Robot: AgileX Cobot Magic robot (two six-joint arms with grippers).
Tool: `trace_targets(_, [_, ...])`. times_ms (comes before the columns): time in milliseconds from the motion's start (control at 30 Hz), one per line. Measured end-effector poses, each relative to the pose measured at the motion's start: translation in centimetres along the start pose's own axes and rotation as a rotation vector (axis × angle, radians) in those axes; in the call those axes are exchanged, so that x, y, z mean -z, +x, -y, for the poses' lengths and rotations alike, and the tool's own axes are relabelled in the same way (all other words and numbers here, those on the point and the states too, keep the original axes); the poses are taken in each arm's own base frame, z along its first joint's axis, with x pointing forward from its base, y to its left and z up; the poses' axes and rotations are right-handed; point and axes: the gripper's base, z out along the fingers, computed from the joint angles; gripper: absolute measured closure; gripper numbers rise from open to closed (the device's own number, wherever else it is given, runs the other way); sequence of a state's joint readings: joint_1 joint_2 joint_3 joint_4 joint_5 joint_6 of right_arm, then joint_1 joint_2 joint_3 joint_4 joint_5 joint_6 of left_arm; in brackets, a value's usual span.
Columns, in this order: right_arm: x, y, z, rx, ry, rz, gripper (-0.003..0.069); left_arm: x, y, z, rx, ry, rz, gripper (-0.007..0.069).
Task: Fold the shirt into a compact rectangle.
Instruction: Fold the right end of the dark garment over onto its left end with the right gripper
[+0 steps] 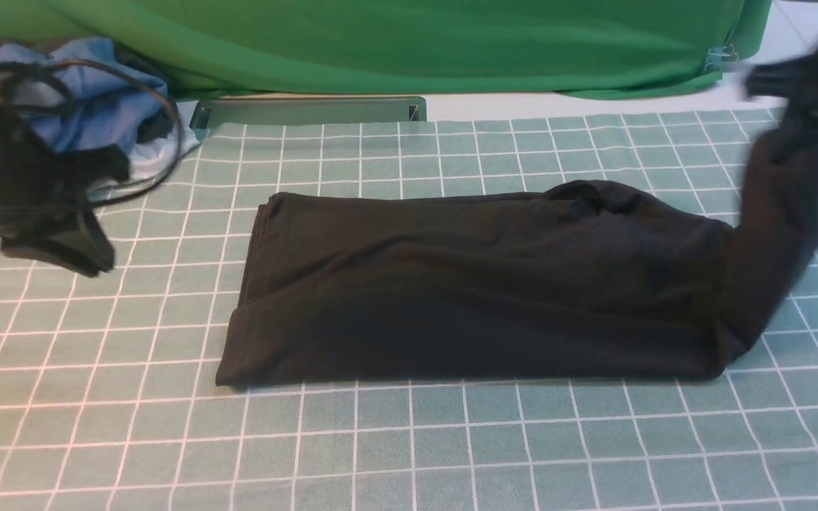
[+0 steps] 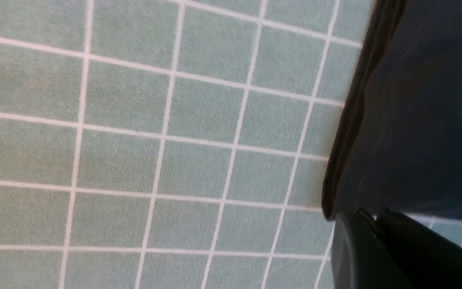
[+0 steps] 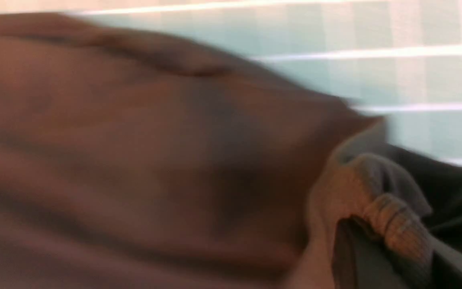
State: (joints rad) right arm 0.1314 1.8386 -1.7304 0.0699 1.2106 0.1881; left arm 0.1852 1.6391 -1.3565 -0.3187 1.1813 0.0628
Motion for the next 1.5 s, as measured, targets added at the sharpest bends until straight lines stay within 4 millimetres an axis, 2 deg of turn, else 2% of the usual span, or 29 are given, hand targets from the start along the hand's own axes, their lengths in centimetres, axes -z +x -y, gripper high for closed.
trace_targets(67, [0.0, 0.3, -2.1, 0.024, -0.022, 0.009, 0.057, 0.2, -0.2, -0.6, 0.025, 0.018, 0.016, 0.0589])
trace_targets(133, [0.2, 1.4, -7.2, 0.083, -0.089, 0.055, 0.057, 0.7, -0.6, -1.7, 0.069, 0.066, 0.059, 0.0589])
trace_targets(167, [0.4, 1.9, -9.1, 0.107, -0.117, 0.07, 0.057, 0.9, -0.7, -2.0, 0.08, 0.085, 0.071, 0.0589])
trace_targets(267, [0.4, 3.1, -13.2, 0.129, -0.191, 0.111, 0.057, 1.1, -0.8, -2.3, 0.093, 0.121, 0.087, 0.0589])
trace_targets(333, [0.0, 4.3, -16.7, 0.151, -0.254, 0.132, 0.057, 1.2, -0.9, -2.2, 0.095, 0.134, 0.09, 0.0589])
trace_targets(400, [-0.3, 5.0, -18.3, 0.163, -0.282, 0.138, 0.057, 1.2, -0.9, -2.2, 0.095, 0.14, 0.092, 0.0589])
trace_targets(433, [-0.9, 5.5, -20.1, 0.169, -0.314, 0.149, 0.057, 1.2, -0.9, -2.1, 0.086, 0.147, 0.094, 0.0589])
trace_targets(500, [-1.6, 6.3, -22.2, 0.175, -0.35, 0.161, 0.057, 1.2, -0.9, -2.0, 0.083, 0.156, 0.096, 0.0589])
trace_targets(533, [-1.8, 6.4, -22.7, 0.175, -0.36, 0.163, 0.057, 1.2, -0.9, -2.0, 0.083, 0.157, 0.096, 0.0589])
trace_targets(567, [-2.6, 7.0, -24.5, 0.175, -0.399, 0.181, 0.057, 1.2, -0.9, -2.0, 0.081, 0.16, 0.098, 0.0589])
trace_targets(667, [-3.7, 7.9, -26.9, 0.172, -0.461, 0.216, 0.057, 1.2, -1.0, -2.0, 0.079, 0.163, 0.1, 0.0589])
trace_targets(700, [-3.7, 7.9, -26.9, 0.172, -0.461, 0.215, 0.057, 1.2, -1.0, -2.0, 0.079, 0.163, 0.1, 0.0589])
trace_targets(767, [-4.4, 8.6, -28.4, 0.166, -0.506, 0.239, 0.057, 1.2, -1.0, -1.9, 0.077, 0.168, 0.101, 0.0589])
trace_targets(867, [-5.5, 9.3, -29.6, 0.166, -0.534, 0.249, 0.0568, 1.2, -1.0, -1.9, 0.075, 0.174, 0.102, 0.059])
trace_targets(1067, [-7.2, 10.0, -30.8, 0.173, -0.561, 0.264, 0.0538, 1.2, -1.1, -1.9, 0.076, 0.174, 0.111, 0.0589])
trace_targets(1133, [-7.8, 10.1, -31.0, 0.186, -0.559, 0.263, 0.0496, 1.2, -1.1, -1.9, 0.076, 0.172, 0.116, 0.0589])
trace_targets(1267, [-8.3, 10.4, -30.9, 0.216, -0.536, 0.243, 0.0342, 1.2, -1.1, -2.0, 0.072, 0.16, 0.118, 0.0589])
trace_targets(1367, [-7.6, 10.5, -30.6, 0.266, -0.516, 0.232, 0.0247, 1.2, -1.1, -2.0, 0.071, 0.16, 0.118, 0.0589])
trace_targets(1500, [-4.3, 9.9, -29.1, 0.357, -0.484, 0.234, 0.0198, 1.2, -1.1, -2.0, 0.071, 0.158, 0.119, 0.0589])
